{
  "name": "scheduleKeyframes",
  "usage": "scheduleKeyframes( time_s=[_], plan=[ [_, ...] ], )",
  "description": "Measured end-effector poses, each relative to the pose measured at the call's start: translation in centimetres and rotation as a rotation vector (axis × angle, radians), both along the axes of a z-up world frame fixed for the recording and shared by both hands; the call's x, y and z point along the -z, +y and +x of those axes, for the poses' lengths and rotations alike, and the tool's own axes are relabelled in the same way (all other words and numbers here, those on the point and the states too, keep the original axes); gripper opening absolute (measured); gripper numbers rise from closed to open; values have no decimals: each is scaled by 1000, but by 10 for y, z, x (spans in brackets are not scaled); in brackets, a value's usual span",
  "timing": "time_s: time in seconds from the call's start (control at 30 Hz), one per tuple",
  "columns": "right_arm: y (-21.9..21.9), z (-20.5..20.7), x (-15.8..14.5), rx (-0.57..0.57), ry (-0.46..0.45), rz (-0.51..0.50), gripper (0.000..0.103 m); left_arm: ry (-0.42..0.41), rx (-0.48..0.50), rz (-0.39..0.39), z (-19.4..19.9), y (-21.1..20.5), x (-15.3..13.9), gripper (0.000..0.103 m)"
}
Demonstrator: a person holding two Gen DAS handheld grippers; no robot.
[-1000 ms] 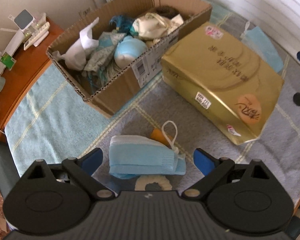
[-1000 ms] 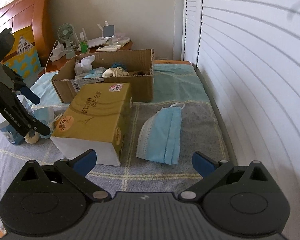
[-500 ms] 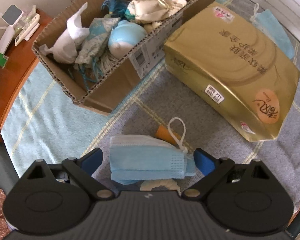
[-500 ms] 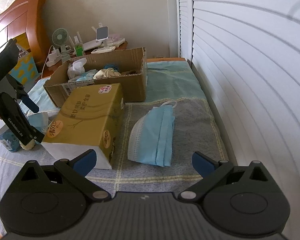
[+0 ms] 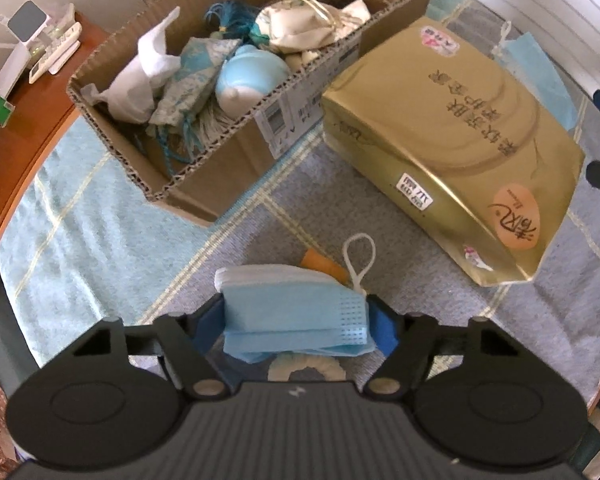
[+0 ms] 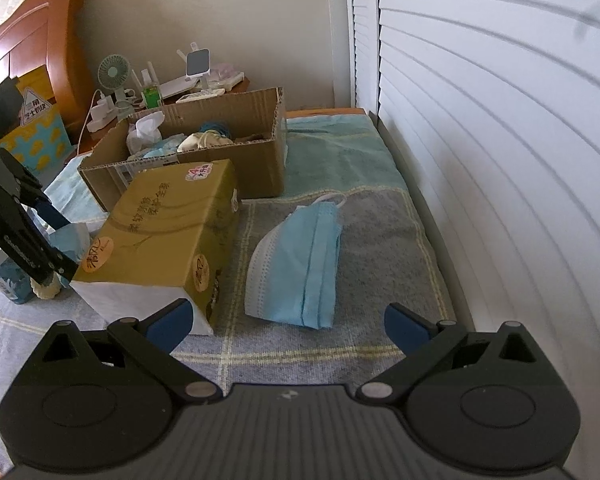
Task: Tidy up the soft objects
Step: 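Grasp the second blue face mask with the right tool while the left tool holds its mask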
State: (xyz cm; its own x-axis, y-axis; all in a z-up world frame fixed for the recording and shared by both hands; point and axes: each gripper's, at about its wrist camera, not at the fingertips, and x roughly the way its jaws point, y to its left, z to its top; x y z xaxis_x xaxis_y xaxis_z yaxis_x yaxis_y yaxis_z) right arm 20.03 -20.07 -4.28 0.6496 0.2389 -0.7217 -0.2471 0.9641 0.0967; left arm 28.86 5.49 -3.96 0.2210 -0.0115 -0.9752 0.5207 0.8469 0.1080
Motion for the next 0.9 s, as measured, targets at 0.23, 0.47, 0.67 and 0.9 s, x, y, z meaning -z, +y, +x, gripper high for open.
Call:
scheduleKeyframes(
  time_s=[0.23,0.47,0.67,0.9],
  plan=[
    [-3,1,1,9,-27,-18,100,-30,-3,-37,-7,3,-19,70],
    [-6,11,9,5,-33,-21,84,-46,-4,-60,-10,-3,-25,70],
    [-2,27,18,-7,-30,-24,81,-50,-1,-71,-10,-3,-26,70],
    [2,37,24,-34,-26,-22,73,-45,-9,-84,-8,-1,-24,70]
  ],
)
